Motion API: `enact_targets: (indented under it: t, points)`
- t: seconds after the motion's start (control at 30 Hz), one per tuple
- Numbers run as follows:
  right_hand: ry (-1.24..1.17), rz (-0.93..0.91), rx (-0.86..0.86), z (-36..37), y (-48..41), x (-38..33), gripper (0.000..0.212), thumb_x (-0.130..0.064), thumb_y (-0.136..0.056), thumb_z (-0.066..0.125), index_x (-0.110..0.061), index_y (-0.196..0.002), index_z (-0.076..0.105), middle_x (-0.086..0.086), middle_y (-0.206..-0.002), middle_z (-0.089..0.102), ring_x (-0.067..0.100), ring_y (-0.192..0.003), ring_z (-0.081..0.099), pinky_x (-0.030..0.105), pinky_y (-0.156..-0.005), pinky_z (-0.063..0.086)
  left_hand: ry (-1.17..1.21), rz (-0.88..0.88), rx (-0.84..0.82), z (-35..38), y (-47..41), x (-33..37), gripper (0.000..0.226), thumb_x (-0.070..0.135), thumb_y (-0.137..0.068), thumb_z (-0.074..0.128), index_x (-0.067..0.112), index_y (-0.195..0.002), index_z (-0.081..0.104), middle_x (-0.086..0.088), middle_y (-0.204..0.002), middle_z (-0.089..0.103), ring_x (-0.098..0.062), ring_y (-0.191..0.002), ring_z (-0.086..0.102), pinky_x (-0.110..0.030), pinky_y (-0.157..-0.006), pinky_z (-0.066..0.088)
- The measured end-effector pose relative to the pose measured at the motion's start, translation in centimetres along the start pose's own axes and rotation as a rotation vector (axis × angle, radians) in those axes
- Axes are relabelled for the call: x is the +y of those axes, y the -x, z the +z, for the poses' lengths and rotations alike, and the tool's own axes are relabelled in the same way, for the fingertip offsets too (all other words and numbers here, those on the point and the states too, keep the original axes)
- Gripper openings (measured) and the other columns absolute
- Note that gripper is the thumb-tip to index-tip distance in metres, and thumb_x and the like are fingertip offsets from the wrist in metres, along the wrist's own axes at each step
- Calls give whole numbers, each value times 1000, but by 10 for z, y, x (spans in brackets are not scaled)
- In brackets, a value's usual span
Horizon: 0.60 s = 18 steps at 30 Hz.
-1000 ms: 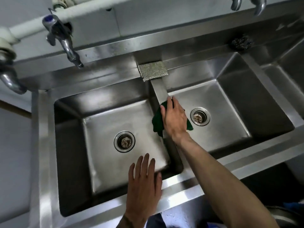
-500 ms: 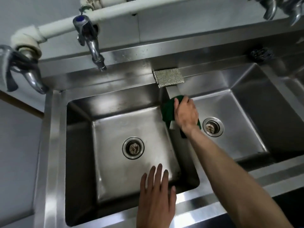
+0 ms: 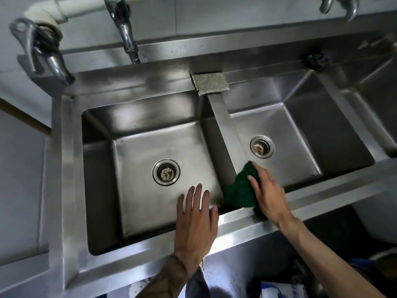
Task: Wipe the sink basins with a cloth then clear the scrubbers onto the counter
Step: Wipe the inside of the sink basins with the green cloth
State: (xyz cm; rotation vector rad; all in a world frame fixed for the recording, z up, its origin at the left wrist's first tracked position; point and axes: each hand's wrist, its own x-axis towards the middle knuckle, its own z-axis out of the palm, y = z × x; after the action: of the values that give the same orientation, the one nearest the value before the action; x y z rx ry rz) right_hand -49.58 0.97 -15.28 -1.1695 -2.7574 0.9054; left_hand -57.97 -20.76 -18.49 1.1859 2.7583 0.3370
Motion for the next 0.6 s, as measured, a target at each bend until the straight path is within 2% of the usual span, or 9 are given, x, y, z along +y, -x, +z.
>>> enact_targets:
  t: [0.07, 0.2, 0.27, 0.37, 0.43, 0.5, 0.6]
  points:
    - [37, -20, 20, -10, 42, 12, 45, -38, -104, 47, -26, -148, 46, -1, -144, 58, 22, -127, 59, 34, -110, 43, 34, 15, 39, -3, 1, 0, 45, 36, -107, 40, 12, -137, 64, -14, -153, 57, -32, -143, 53, -56, -117, 43]
    - [25, -72, 83, -4, 89, -5, 41, -40, -105, 47, -26, -142, 58, -5, -136, 66, 11, -121, 60, 5, -104, 31, 83, 22, 101, -13, 10, -13, 43, 34, -105, 41, 14, -135, 64, -11, -151, 58, -31, -141, 54, -55, -115, 45]
    - [13, -131, 77, 19, 119, -24, 43, -43, -103, 48, -26, -140, 60, -5, -131, 69, 7, -117, 59, -1, -104, 28, 70, 13, 126, -21, 20, -35, 43, 34, -105, 42, 14, -137, 63, -10, -153, 57, -31, -142, 53, -55, -116, 44]
    - [-7, -237, 75, 75, 160, -63, 48, -46, -105, 42, -21, -141, 60, -5, -140, 63, 8, -127, 57, 18, -117, 32, 17, -24, 149, -34, 42, -93, 44, 33, -105, 42, 13, -138, 63, -11, -155, 55, -33, -143, 52, -57, -116, 43]
    - [2, -271, 90, 116, 172, -100, 52, -47, -105, 38, -17, -140, 60, -4, -144, 60, 9, -130, 56, 26, -119, 32, -24, -75, 154, -44, 59, -143, 44, 32, -105, 43, 12, -139, 62, -13, -156, 54, -35, -144, 52, -58, -116, 43]
    - [4, -301, 88, 150, 177, -144, 49, -43, -101, 45, -16, -139, 62, -1, -142, 62, 12, -127, 61, 29, -117, 35, -104, -124, 157, -53, 80, -192, 45, 33, -105, 43, 9, -139, 60, -17, -155, 53, -38, -144, 51, -59, -117, 41]
    - [81, -500, 40, 176, 184, -195, 46, -37, -100, 50, -16, -140, 61, -1, -142, 62, 12, -125, 62, 26, -117, 35, -193, -189, 166, -65, 109, -250, 47, 33, -106, 40, 4, -138, 60, -23, -153, 53, -42, -141, 52, -58, -114, 40]
